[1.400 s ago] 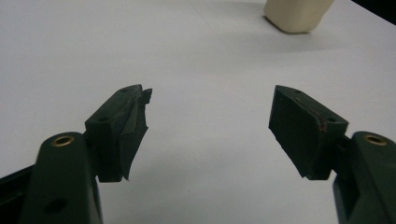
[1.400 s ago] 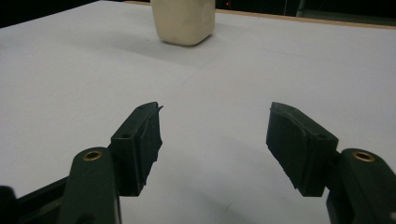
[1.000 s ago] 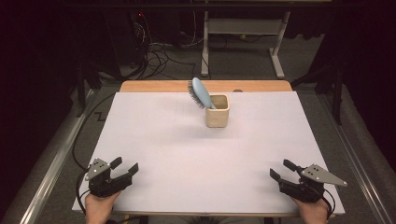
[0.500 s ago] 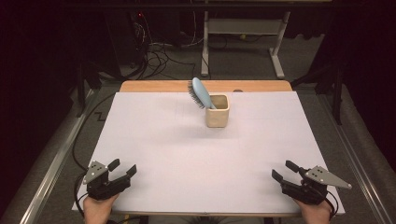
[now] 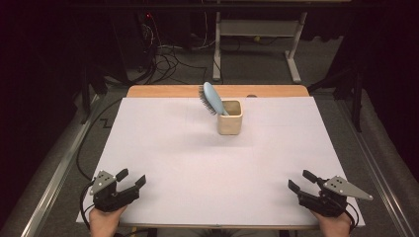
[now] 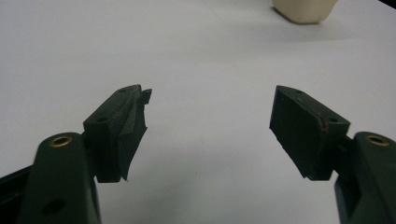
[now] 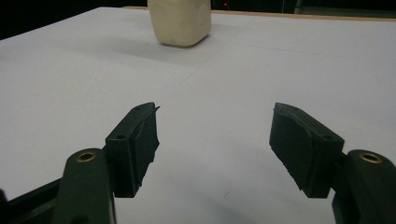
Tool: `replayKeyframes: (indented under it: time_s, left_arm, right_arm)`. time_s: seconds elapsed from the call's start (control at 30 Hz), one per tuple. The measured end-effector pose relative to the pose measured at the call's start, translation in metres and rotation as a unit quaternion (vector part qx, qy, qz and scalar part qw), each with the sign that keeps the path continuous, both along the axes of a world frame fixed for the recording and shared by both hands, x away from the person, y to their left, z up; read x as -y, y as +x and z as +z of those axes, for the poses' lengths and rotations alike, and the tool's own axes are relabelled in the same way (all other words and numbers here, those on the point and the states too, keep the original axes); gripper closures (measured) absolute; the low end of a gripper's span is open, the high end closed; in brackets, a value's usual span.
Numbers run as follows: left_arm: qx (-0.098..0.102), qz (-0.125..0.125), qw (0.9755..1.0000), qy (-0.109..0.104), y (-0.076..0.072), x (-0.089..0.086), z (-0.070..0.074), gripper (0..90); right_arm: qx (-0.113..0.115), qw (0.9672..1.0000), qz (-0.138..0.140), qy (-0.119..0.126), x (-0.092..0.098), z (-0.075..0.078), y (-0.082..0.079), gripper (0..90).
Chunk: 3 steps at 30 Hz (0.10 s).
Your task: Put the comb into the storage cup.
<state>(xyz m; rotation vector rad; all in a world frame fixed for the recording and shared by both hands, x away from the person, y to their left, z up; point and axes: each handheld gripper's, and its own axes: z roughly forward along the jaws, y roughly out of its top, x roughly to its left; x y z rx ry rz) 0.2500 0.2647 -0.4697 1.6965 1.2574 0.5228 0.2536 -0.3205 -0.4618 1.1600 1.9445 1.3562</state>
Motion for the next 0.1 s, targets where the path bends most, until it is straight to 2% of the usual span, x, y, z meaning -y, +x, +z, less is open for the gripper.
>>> replayKeyframes:
  time_s: [0.1]
  left_arm:
    - [0.003, 0.001, 1.0000, -0.003, -0.0002, -0.0010, 0.0004, 27.4]
  right_arm:
    - [0.000, 1.0000, 0.000, 0.001, 0.0001, 0.0001, -0.0001, 32.9]
